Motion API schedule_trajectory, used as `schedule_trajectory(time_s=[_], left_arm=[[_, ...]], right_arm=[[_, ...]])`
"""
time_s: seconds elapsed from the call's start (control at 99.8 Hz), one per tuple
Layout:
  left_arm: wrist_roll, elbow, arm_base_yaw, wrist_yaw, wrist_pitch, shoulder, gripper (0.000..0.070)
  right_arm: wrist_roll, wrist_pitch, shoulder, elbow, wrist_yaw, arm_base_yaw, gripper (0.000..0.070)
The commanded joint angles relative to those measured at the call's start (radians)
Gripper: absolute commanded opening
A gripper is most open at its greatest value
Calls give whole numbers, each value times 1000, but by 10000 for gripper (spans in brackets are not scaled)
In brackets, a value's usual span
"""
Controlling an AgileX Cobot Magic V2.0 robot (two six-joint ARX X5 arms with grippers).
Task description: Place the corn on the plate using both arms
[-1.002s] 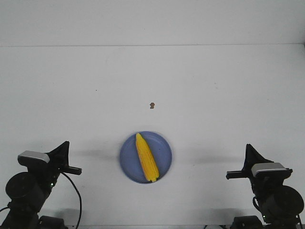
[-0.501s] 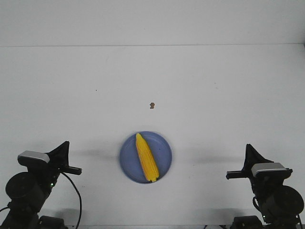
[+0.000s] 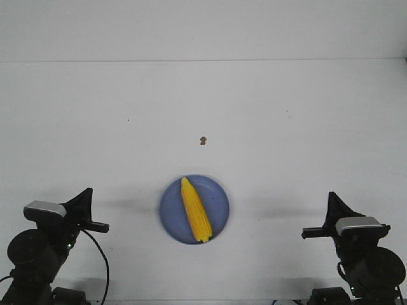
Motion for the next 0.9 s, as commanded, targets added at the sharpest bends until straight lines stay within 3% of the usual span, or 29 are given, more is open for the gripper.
schedule_trajectory(time_s=[0.0,0.14,0.511,0.891], left_arm=[[7,11,-2,-3,14,-7,11],[29,-10,0,-6,51,-29,11],[28,-315,60,-7,385,-206,11],[28,-485,130,-7,435,-350,11]], right_arm=[[3,11,-2,8,1,1,16],[3,11,-2,8,0,1,16],[3,11,-2,8,1,1,16],[3,11,-2,8,0,1,16]])
